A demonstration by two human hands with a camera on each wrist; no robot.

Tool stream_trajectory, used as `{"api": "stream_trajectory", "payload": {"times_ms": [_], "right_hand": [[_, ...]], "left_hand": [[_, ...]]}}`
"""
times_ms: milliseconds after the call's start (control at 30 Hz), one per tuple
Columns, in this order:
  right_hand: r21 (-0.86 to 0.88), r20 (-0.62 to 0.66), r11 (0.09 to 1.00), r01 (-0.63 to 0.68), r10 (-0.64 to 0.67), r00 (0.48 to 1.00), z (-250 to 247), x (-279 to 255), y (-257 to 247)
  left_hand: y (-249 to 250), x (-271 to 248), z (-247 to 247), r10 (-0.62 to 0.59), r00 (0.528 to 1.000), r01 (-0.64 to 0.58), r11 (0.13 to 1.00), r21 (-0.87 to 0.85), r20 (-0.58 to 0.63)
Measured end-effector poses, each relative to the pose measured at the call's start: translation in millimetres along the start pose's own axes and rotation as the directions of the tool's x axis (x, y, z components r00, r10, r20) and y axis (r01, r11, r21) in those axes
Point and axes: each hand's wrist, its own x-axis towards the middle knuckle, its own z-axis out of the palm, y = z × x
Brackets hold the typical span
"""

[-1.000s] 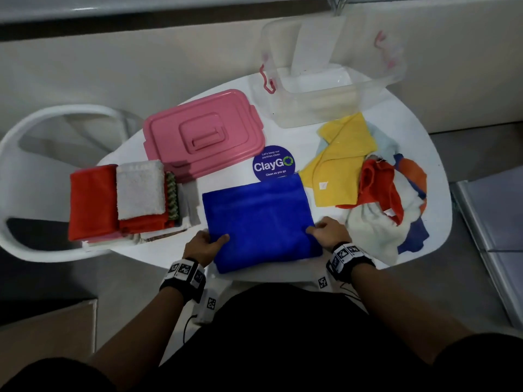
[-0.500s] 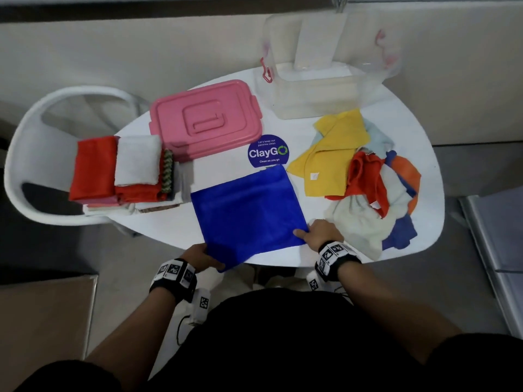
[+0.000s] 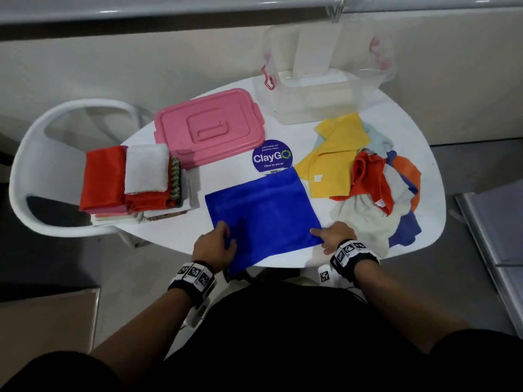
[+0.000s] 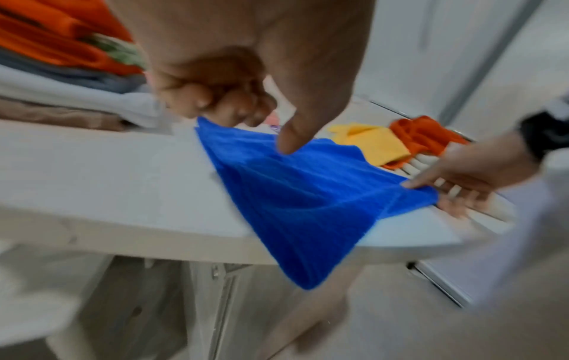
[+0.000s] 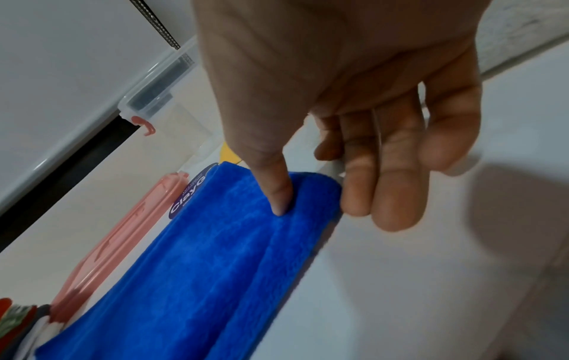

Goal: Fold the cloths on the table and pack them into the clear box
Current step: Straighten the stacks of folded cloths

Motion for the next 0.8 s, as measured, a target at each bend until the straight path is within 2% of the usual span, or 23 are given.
{"api": "stream_trajectory", "payload": {"times_ms": [33,67,133,167,233,300,367,433,567,700,800], "right_hand": [[0.038,0.020,0.999,0.027,-0.028,0.999,-1,-1,-1],[0.090,0.028,0.994,0.060,-0.063,0.998,-1,-1,-2],[0.264,0.052,0.959,0.103,-0.120,0.991,-3,0,-4],[0.373,0.058,0.921,0.108,-0.140,0.989,-3,0,-5],[0.561,0.029,0.819,0.117,-0.160,0.987,-6,-3,-6],[0.666,0.010,0.735,0.129,-0.181,0.983,-10,-5,-5],[0.687,0.015,0.714,0.139,-0.204,0.979,-12,-6,-3],[0.676,0.028,0.722,0.146,-0.223,0.974,-11,-6,0],[0.620,0.062,0.763,0.184,-0.281,0.958,-12,-4,7],[0.543,0.106,0.818,0.190,-0.291,0.951,-17,-1,8],[0.463,0.185,0.861,0.211,-0.327,0.927,-26,0,1]], "left_hand": [[5,-2,5,0.128,0.989,-0.128,0.992,0.000,0.073],[9,0,12,0.220,0.958,-0.224,0.975,0.002,0.184],[14,7,26,0.290,0.881,-0.321,0.947,0.024,0.373],[13,9,32,0.296,0.862,-0.344,0.938,0.047,0.411],[11,14,42,0.278,0.877,-0.345,0.932,0.113,0.392],[12,15,49,0.253,0.906,-0.334,0.919,0.210,0.339],[11,13,52,0.220,0.921,-0.323,0.893,0.313,0.323],[8,13,52,0.206,0.924,-0.313,0.890,0.330,0.321],[-1,18,38,0.236,0.893,-0.313,0.938,0.151,0.383],[-18,26,9,0.124,0.949,-0.118,0.992,-0.038,0.291],[-32,29,-10,0.026,0.977,0.010,0.986,-0.167,0.211]]}}
